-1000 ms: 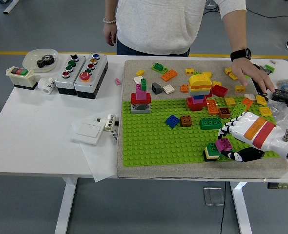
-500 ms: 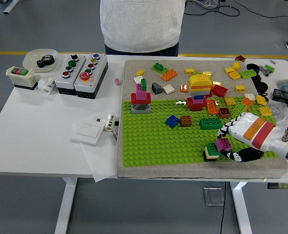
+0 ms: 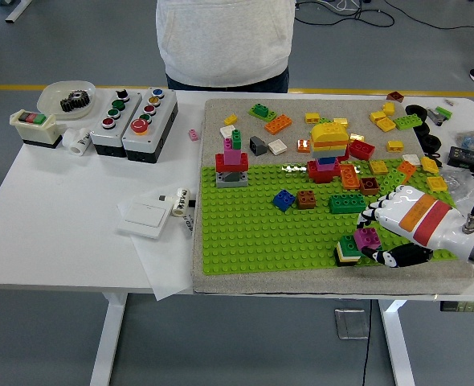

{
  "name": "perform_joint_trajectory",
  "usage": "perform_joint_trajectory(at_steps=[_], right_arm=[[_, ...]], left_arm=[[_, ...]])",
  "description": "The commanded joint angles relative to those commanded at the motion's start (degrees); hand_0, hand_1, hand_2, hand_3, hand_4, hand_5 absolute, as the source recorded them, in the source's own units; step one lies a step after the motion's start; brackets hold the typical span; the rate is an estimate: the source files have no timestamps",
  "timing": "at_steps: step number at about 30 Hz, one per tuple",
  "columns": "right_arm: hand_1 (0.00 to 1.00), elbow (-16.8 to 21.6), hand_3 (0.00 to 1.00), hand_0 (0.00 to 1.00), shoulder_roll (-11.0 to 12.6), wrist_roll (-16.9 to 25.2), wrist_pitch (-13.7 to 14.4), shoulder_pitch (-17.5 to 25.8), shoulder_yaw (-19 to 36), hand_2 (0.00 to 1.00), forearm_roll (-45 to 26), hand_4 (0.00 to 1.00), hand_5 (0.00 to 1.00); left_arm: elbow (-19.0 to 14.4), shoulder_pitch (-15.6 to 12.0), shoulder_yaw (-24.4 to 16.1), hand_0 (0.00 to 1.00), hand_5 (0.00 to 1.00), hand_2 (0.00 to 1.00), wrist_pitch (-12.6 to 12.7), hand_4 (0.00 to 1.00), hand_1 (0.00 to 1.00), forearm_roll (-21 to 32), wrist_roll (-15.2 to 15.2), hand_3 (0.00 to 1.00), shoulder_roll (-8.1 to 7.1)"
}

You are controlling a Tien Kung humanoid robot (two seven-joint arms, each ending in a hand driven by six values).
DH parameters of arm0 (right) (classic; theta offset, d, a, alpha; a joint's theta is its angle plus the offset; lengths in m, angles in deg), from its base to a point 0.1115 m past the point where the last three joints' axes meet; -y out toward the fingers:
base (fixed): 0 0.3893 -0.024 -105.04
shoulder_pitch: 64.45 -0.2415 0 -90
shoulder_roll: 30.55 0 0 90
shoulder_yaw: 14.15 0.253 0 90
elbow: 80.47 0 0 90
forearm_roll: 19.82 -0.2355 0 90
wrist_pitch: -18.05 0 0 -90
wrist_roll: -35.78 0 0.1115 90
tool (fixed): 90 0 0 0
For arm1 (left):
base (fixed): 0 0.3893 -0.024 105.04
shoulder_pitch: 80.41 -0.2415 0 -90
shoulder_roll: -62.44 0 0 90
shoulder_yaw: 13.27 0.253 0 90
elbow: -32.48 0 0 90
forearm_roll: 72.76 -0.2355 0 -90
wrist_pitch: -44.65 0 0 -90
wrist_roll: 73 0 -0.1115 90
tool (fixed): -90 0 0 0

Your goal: Pick up the brick,pile it on top of brick,press brick,pick up the brick,pile it on top of brick,press brick

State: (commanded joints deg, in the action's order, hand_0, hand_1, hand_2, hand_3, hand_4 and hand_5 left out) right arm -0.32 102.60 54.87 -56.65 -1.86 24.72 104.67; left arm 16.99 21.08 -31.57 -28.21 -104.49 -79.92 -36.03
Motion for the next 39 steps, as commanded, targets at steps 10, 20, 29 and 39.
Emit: perform_joint_trajectory(at_steps=[10,20,29,39], right_arm=[[0.458,0.3,0.503,0.277,0.1,0.1,-0.1,-0.3,0.3,0.543,-0.2,0.634,0.429],[0.458,0.1,0.504,0.278,0.0,0.2,-0.2,-0.3,0.2,0.544,-0.2,0.638,0.426],[0.458,-0.2,0.504,0.278,0.0,0.4,-0.4,-0.4,-0.2,0.544,-0.3,0.64,0.425],[0.46,-1.5,0.506,0.278,-0.5,0.6,-0.4,-0.8,-0.5,0.546,-0.5,0.644,0.422]], left_arm=[[0.0,0.1,0.1,0.79,0.64,0.763,0.0,0.683,0.791,0.1,0.1,0.623,-0.04],[0.0,0.2,0.2,0.788,0.64,0.764,0.0,0.683,0.796,0.4,0.2,0.623,-0.08],[0.0,0.3,0.2,0.785,0.64,0.763,0.0,0.683,0.796,0.4,0.2,0.623,-0.11],[0.0,0.4,0.2,0.787,0.64,0.763,0.0,0.683,0.798,0.4,0.2,0.623,-0.09]])
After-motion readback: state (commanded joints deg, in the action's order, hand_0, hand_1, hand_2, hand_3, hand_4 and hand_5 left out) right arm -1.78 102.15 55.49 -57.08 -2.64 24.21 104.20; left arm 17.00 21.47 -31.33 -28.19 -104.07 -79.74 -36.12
